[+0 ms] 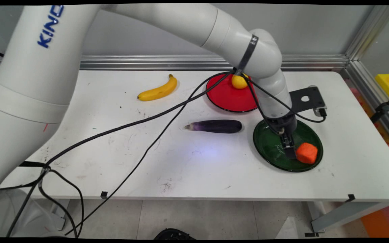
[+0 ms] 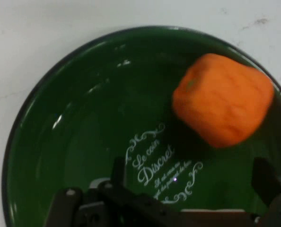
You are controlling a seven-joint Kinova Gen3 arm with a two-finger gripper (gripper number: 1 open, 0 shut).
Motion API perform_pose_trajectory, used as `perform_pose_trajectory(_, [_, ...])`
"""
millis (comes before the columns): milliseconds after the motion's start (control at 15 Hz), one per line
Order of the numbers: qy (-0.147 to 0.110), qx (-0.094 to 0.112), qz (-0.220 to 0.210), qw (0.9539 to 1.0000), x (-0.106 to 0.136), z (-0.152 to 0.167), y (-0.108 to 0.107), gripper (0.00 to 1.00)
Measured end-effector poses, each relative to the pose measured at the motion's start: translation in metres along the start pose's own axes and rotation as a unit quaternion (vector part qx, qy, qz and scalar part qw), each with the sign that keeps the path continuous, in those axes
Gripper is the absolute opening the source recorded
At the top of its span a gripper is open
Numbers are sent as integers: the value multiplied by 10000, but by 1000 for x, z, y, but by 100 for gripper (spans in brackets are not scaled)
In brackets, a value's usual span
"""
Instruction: Pick up the mandarin from the green plate
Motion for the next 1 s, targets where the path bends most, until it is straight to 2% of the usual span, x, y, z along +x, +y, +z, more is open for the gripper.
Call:
perform_pose_trajectory(533, [51, -145, 91, 9998, 10, 2, 4, 100])
perform_pose_trajectory(1000, [147, -28, -81, 9999, 20, 12, 2, 100])
